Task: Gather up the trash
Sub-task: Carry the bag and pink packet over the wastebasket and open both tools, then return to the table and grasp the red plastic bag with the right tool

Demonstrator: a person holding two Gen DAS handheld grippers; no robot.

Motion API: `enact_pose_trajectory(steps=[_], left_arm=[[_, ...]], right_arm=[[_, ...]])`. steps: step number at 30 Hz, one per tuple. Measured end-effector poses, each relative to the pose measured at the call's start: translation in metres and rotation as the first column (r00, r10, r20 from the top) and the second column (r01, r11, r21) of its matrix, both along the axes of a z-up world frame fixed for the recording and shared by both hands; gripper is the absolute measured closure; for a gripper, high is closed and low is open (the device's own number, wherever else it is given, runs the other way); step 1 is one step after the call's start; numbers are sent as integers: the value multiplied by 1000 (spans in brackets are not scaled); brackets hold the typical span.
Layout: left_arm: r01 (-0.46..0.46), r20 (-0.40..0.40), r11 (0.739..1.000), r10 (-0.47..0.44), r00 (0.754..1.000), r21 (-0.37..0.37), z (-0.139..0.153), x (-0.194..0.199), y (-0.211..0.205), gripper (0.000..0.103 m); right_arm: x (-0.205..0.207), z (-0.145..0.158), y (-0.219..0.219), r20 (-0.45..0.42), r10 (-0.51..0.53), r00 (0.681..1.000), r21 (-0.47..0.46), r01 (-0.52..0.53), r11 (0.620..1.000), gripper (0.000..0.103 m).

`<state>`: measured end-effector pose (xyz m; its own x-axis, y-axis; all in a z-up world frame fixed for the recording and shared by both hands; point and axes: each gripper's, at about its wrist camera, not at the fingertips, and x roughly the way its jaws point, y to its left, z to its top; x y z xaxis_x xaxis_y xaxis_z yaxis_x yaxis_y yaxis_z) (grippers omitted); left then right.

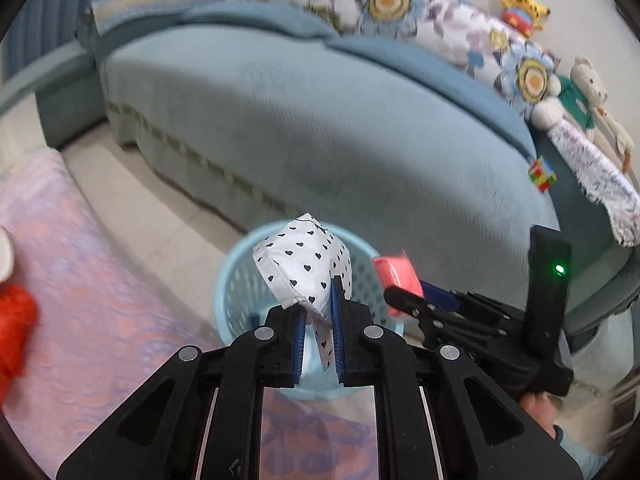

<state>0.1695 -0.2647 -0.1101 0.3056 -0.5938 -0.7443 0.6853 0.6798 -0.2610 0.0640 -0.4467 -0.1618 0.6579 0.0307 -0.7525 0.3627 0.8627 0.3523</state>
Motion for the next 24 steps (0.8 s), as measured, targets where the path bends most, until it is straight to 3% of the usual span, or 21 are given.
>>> enact_pose_trajectory(steps=[3, 7, 10, 14, 24], left_arm=[[11, -44, 1000, -10, 999, 21, -20, 6, -9, 89], [9, -44, 999, -7, 999, 41, -28, 6, -10, 77], [15, -50, 999, -14, 999, 36, -26, 5, -9, 76], [0, -46, 1000, 1, 999, 16, -19, 4, -4, 59], [-23, -26, 999, 22, 999, -36, 2, -1, 19, 57]], right_arm=[[1, -22, -8, -46, -14, 999, 34, 16, 999, 67], [1, -31, -10, -76, -33, 997, 33, 36, 999, 64], [1, -30, -11, -68, -44, 997, 33, 47, 998, 61], [0, -22, -8, -60, -43, 997, 5, 43, 999, 58], [-1, 10, 23, -14, 21, 1000, -51, -21, 998, 58]])
